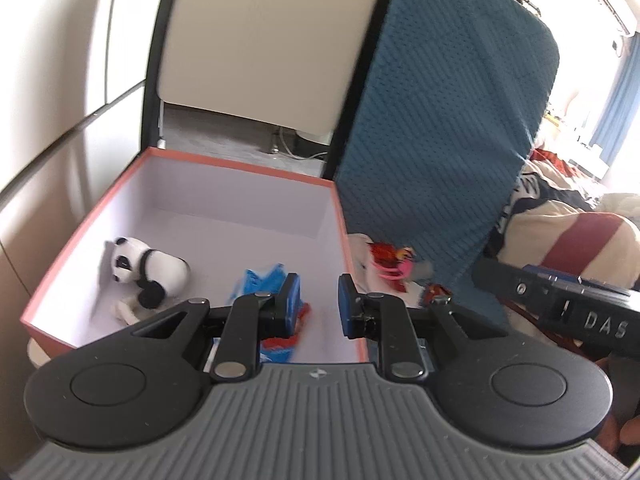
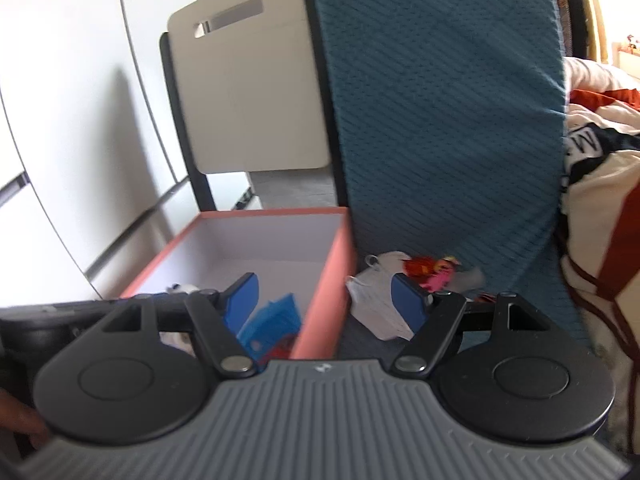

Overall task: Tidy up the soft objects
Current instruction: 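Move both tools back to the mask pile on the seat, then close the left gripper on the pink-feathered toy while the right gripper grasps the red candy packet, then lift the pink-feathered toy and red candy packet off the seat with both grippers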

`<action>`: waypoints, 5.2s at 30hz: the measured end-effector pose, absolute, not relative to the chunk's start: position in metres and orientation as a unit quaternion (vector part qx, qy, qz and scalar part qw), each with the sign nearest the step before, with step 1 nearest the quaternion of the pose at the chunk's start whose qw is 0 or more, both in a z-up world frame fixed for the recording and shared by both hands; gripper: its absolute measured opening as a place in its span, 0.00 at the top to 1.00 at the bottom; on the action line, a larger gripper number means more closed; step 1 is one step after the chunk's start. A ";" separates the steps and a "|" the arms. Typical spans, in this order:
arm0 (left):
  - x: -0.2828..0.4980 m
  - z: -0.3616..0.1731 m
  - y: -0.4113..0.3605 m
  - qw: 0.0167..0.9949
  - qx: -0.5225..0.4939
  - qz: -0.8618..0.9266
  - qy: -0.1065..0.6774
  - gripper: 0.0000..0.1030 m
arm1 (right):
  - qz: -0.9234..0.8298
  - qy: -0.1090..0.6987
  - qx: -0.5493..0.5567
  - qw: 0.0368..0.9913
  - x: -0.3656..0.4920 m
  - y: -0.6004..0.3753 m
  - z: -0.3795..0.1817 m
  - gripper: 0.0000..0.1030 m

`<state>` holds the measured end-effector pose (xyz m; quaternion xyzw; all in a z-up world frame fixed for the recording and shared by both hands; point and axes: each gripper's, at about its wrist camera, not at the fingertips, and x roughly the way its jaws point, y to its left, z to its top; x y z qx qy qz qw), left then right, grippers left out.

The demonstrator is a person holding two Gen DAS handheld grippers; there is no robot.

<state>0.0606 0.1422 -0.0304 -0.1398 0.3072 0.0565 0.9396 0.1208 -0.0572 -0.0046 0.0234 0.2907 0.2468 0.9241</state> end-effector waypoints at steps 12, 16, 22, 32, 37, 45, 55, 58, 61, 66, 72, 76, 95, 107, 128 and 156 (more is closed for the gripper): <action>0.056 -0.052 0.078 0.939 -0.118 0.019 0.323 0.77 | 0.212 0.297 0.035 0.930 0.104 -0.116 -0.025 0.27; 0.055 -0.057 0.060 0.940 -0.116 0.008 0.322 0.77 | 0.200 0.295 0.032 0.934 0.099 -0.131 -0.029 0.27; 0.054 -0.065 0.034 0.940 -0.109 -0.008 0.322 0.77 | 0.189 0.301 0.030 0.934 0.092 -0.154 -0.038 0.27; 0.057 -0.085 -0.006 0.938 -0.093 -0.032 0.334 0.77 | 0.161 0.304 0.026 0.939 0.087 -0.200 -0.065 0.27; 0.064 -0.097 -0.018 0.935 -0.088 -0.037 0.342 0.77 | 0.149 0.311 0.027 0.938 0.083 -0.217 -0.079 0.27; 0.102 -0.124 -0.018 0.928 -0.062 -0.056 0.363 0.77 | 0.136 0.305 0.051 0.941 0.094 -0.225 -0.085 0.27; 0.166 -0.140 -0.019 0.928 -0.045 -0.066 0.365 0.77 | 0.141 0.304 0.030 0.942 0.131 -0.211 -0.096 0.27; 0.183 -0.144 -0.021 0.928 -0.038 -0.069 0.364 0.77 | 0.145 0.312 0.035 0.938 0.146 -0.208 -0.103 0.27; 0.202 -0.151 -0.020 0.925 -0.047 -0.065 0.371 0.73 | 0.152 0.319 0.047 0.934 0.160 -0.205 -0.110 0.27; 0.228 -0.160 -0.013 0.921 -0.064 -0.053 0.381 0.66 | 0.165 0.320 0.048 0.932 0.180 -0.197 -0.119 0.27; 0.248 -0.165 -0.004 0.915 -0.100 -0.034 0.390 0.66 | 0.170 0.338 0.047 0.924 0.213 -0.192 -0.133 0.28; 0.267 -0.166 -0.001 0.913 -0.104 -0.027 0.393 0.66 | 0.165 0.348 0.050 0.921 0.236 -0.191 -0.143 0.28; 0.371 -0.166 0.014 0.913 -0.062 -0.042 0.402 0.67 | 0.177 0.350 0.016 0.920 0.310 -0.154 -0.172 0.49; 0.409 -0.198 0.018 0.899 -0.056 -0.047 0.432 0.67 | 0.169 0.382 0.008 0.909 0.337 -0.145 -0.191 0.50; 0.406 -0.207 0.002 0.897 -0.050 -0.041 0.437 0.70 | 0.173 0.402 -0.003 0.899 0.339 -0.138 -0.200 0.64; 0.305 -0.153 0.014 0.898 -0.097 -0.021 0.428 0.70 | 0.162 0.402 0.031 0.901 0.286 -0.168 -0.164 0.65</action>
